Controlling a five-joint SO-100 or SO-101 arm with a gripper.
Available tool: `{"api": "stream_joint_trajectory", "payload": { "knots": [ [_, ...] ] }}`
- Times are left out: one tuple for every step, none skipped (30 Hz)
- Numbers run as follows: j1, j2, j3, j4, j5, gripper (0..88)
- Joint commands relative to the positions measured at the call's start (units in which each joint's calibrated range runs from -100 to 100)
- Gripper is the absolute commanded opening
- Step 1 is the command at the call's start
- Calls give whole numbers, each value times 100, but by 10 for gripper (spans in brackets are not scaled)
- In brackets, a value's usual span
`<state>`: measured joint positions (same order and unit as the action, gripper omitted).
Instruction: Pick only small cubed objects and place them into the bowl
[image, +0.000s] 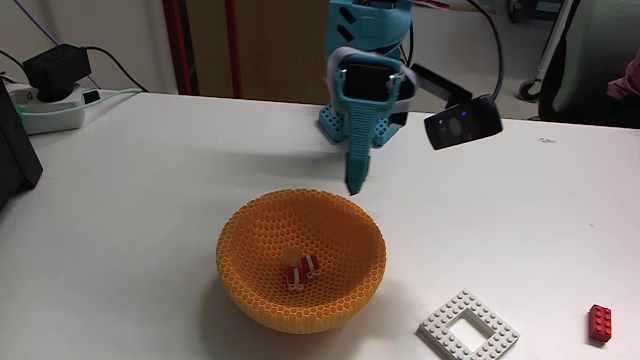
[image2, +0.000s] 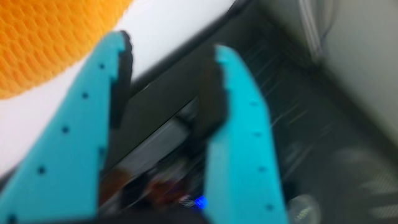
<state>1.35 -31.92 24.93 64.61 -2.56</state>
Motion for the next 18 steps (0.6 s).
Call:
{"api": "stream_joint_trajectory", "payload": {
  "knots": [
    [-657,-1192,411,393,-39,0],
    [-769,-1476,651,446,-63,0],
    [-806,-1751,911,454,-73,0],
    [-788,-1997,1191,420,-68,0],
    [-732,-2234,1508,341,-54,0],
    [-676,-2471,1845,246,-24,0],
    [-639,-2698,2173,185,0,0],
    [-629,-2916,2471,168,20,0],
    [-629,-3162,2789,133,39,0],
    [-685,-3380,3049,115,59,0],
    [-732,-3436,3193,168,54,0],
    [-750,-3465,3338,176,24,0],
    [-778,-3673,3588,133,20,0],
    [-797,-3929,3810,124,24,0],
    [-797,-4071,3993,124,29,0],
    [-732,-4156,4147,98,24,0],
    [-629,-4336,4330,55,29,0],
    [-518,-4516,4493,37,54,0]
  ]
}}
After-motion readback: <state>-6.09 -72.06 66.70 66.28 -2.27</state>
